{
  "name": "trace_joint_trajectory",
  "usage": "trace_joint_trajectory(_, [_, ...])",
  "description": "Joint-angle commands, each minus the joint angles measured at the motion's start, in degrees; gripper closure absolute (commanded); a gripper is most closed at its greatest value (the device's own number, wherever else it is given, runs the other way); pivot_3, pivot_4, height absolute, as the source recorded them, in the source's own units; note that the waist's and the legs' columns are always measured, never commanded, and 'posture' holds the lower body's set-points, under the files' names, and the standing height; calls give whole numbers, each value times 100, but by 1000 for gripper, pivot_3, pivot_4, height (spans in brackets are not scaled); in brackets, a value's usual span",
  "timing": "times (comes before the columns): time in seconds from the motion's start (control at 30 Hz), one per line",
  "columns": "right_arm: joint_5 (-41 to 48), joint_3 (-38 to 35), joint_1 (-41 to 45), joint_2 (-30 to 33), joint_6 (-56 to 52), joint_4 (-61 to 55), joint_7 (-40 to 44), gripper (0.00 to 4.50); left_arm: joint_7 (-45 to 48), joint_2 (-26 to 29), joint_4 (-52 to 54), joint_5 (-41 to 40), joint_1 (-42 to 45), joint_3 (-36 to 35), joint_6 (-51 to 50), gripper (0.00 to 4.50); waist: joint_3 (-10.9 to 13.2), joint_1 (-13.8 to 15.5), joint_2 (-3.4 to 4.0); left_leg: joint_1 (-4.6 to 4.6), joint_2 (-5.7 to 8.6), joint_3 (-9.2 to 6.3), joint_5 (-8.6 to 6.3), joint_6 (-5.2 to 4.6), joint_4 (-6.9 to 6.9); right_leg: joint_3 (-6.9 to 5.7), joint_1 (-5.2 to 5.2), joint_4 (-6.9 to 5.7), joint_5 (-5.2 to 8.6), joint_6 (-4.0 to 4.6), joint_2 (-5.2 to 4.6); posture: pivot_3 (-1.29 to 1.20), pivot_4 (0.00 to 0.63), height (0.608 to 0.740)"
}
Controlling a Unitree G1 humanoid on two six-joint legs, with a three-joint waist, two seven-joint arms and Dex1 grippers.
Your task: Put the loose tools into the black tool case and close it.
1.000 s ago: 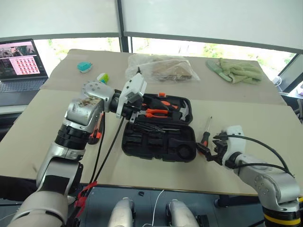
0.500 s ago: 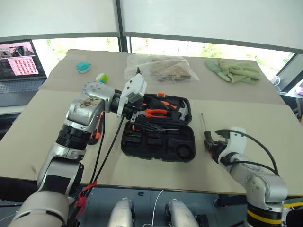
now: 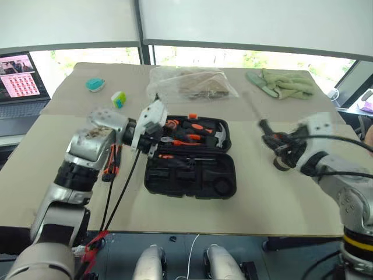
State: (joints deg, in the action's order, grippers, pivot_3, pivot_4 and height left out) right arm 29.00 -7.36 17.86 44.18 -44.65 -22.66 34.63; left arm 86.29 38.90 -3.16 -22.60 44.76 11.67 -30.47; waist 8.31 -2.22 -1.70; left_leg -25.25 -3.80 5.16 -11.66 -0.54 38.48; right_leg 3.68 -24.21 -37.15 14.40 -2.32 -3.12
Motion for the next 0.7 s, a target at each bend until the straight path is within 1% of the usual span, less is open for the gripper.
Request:
trace_joint_trajectory(0.03, [-562, 825, 536, 352, 1301, 664, 1380, 3466, 53, 399, 539, -280, -176, -324, -258, 0, 1, 5, -1, 0, 2, 2, 0, 0, 3, 0, 0, 0, 0, 0, -2, 0, 150, 740])
trace_joint_trajectory(0.13, [-1174, 1714, 1174, 259, 2191, 1402, 2195, 3466, -51, 721, 905, -460, -514, -558, -473, 0, 2, 4, 0, -1, 3, 7, 0, 0, 8, 2, -1, -1, 0, -1, -5, 0, 150, 740])
trace_joint_trajectory(0.27, [-1861, 2385, 1634, 30, 3154, 2204, 2693, 3466, -295, 927, 1235, -579, -785, -765, -648, 0, 4, 69, -5, -1, 0, 6, 0, 0, 8, -2, -2, -1, 0, -1, -5, 0, 150, 740])
trace_joint_trajectory(0.4, [-2207, 2627, 1901, -190, 3589, 2745, 2926, 3466, -495, 951, 1363, -590, -846, -798, -656, 0, 8, 174, -9, -7, 1, 14, 0, 0, 20, -4, -2, -2, 0, -1, -9, 0, 150, 740])
trace_joint_trajectory(0.57, [-2427, 2675, 2045, -420, 3575, 3020, 2993, 3466, -692, 899, 1433, -639, -818, -787, -709, 0, 8, 186, -10, -7, -1, 17, 0, 1, 26, -4, -2, -8, -1, -2, -8, 0, 150, 740])
trace_joint_trajectory(0.7, [-2580, 2677, 2070, -476, 3583, 3119, 3056, 3466, -775, 898, 1511, -708, -845, -777, -727, 0, 8, 185, -10, -8, -1, 18, 0, 1, 24, -4, -4, -8, -1, -1, -8, 0, 150, 740])
